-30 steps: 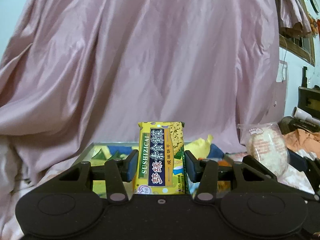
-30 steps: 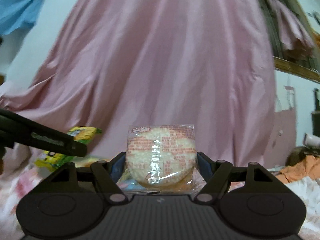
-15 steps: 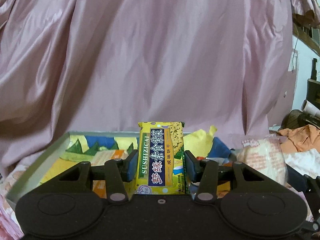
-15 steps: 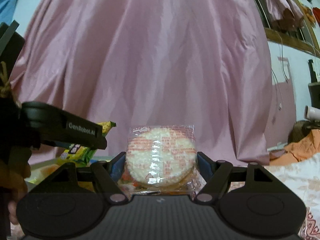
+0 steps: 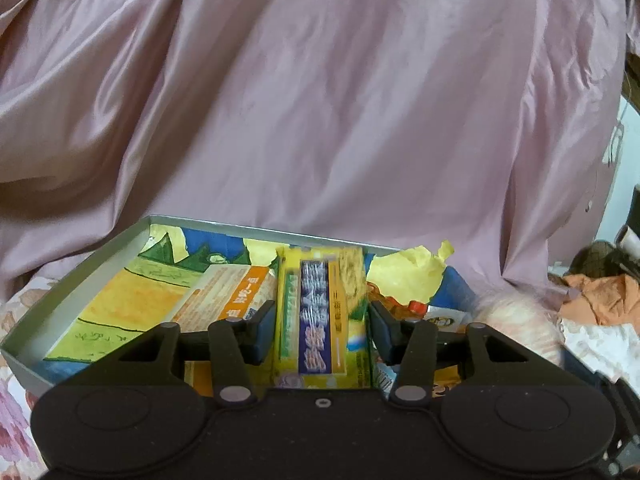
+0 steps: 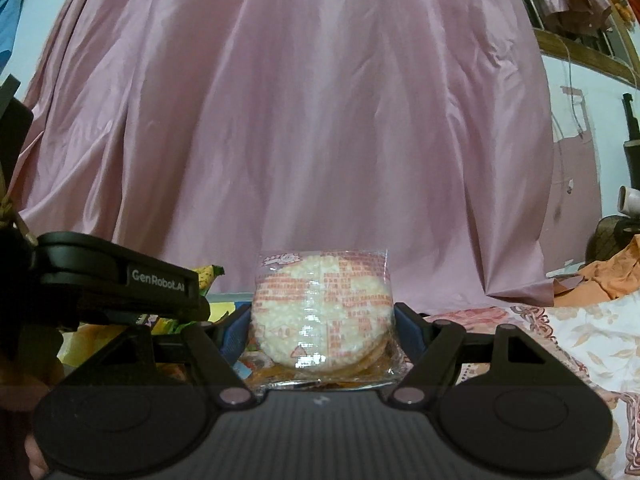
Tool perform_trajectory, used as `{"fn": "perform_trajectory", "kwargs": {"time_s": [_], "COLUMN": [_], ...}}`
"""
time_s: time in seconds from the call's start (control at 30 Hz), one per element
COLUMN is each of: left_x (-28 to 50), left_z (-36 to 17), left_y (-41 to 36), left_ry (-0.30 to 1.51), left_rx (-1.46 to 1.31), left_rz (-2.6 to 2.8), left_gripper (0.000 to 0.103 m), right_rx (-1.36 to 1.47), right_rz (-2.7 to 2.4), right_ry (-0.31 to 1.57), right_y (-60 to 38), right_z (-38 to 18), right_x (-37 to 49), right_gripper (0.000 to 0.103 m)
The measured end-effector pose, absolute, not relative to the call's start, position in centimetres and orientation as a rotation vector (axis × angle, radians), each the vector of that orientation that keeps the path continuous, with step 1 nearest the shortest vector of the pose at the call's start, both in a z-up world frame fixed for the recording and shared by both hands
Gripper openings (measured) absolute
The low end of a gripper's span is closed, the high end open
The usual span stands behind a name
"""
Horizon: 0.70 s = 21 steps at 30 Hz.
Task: Organize snacks
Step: 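Release the biscuit pack and rice cracker into the tray with both tools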
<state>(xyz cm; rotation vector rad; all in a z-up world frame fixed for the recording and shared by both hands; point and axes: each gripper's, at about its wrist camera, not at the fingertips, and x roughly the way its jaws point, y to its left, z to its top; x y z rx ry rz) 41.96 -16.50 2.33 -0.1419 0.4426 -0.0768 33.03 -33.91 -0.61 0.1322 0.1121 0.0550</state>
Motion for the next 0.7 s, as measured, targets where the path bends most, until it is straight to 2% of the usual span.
{"fn": "perform_trajectory", "kwargs": {"time_s": [0.07,0.23,0.37,0.43,0.7], "left_x": [41.7,40.3,38.9,38.0,33.7], "left_z": [2.6,3.5,4.6,5.4,8.2], "left_y": [-16.2,-15.9,-15.6,-15.4,-14.2], "left_ry": [0.431,0.372,0.336,0.314,0.224], "left_rx": [-0.164,-0.188,-0.198,-0.196,-0.193], "left_rz": [-0.064,-0.050,-0.033,-0.024,-0.003], "left_gripper": [0.060,0.085,0.092,0.100,0.102], "right_rx": [0.123,0.130,0.151,0.163,0.167], "right_rz": [0.060,0.041,0.010,-0.005,-0.040], "right_ry": [0.118,0.116,0.090,0.075,-0.017], "right_y": [-33.9,-33.9,-34.3,-34.5,-34.7], "right_z": [-0.6,-0.6,-0.3,0.1,2.7], "right_x": [33.2,33.1,32.5,32.0,28.8], "right_gripper": [0.079,0.088,0.094,0.096,0.103]}}
